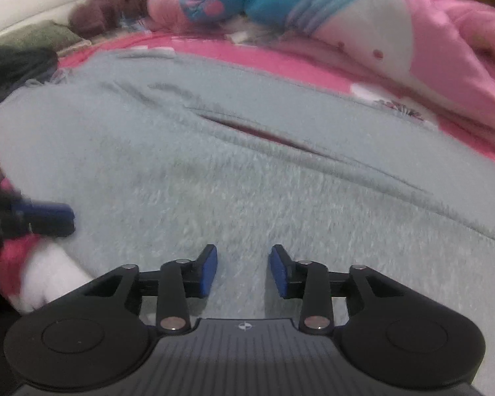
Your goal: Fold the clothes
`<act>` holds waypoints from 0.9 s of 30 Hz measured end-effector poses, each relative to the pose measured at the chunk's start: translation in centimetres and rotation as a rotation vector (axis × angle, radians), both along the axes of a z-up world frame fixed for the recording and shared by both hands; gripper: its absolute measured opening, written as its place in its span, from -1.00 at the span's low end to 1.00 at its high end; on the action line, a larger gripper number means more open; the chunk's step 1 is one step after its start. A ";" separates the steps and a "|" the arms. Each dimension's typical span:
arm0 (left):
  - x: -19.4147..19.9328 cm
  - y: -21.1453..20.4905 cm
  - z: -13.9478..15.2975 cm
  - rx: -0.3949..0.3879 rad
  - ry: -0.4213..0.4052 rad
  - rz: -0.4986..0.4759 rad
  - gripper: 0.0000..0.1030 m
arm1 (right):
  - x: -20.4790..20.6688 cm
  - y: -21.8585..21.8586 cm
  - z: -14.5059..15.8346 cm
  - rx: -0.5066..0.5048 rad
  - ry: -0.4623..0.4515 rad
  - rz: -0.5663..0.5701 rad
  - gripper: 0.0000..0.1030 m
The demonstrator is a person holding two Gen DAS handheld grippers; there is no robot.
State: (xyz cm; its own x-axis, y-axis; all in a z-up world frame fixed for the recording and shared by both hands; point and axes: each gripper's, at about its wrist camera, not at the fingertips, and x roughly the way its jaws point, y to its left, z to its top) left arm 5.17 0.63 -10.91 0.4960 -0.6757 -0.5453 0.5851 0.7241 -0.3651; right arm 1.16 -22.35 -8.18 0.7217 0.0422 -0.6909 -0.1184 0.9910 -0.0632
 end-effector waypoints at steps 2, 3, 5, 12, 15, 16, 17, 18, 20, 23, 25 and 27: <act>0.1 -0.1 0.0 -0.001 -0.002 0.005 -0.73 | -1.3 0.2 -0.6 0.002 -0.076 -0.023 -0.17; 0.3 -0.1 -0.1 -0.005 0.000 0.010 -0.72 | -1.6 0.3 -0.8 0.013 -0.096 -0.044 -0.17; 0.5 0.0 -0.2 -0.021 0.017 0.022 -0.71 | -1.9 0.1 -1.2 0.050 -0.127 -0.086 -0.16; 0.8 0.1 0.0 -0.044 0.067 0.042 -0.61 | -2.4 -0.2 -1.9 0.135 -0.161 -0.119 0.50; 0.3 -0.1 0.7 -0.019 0.026 0.047 -0.48 | -2.4 1.1 -2.2 0.108 -0.146 -0.087 1.00; 0.0 -0.1 1.0 -0.008 -0.003 0.056 -0.35 | -2.4 1.6 -2.3 0.089 -0.144 -0.079 1.00; -0.4 -0.1 1.3 0.001 -0.035 0.066 -0.20 | -2.5 1.7 -2.3 0.091 -0.149 -0.090 1.00; -0.7 -0.1 1.7 0.006 -0.070 0.076 -0.16 | -2.6 1.8 -2.4 0.093 -0.154 -0.100 1.00; -1.0 0.3 2.2 -0.004 -0.116 0.088 -0.08 | -2.8 1.9 -2.4 0.096 -0.160 -0.116 1.00; -0.7 0.8 2.4 -0.018 -0.124 0.124 0.08 | -3.1 1.9 -2.4 0.097 -0.165 -0.134 1.00; -0.1 0.9 2.2 -0.005 -0.108 0.165 0.13 | -3.4 2.1 -2.4 0.089 -0.170 -0.148 1.00; 0.6 0.9 1.9 0.025 -0.086 0.209 0.24 | -3.5 2.4 -2.5 0.075 -0.176 -0.161 1.00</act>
State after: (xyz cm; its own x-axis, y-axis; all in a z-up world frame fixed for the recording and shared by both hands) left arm 5.78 1.53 -9.02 0.6689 -0.5406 -0.5102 0.4500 0.8408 -0.3010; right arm -2.33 -19.93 -10.66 0.8322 -0.0368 -0.5532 0.0478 0.9988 0.0055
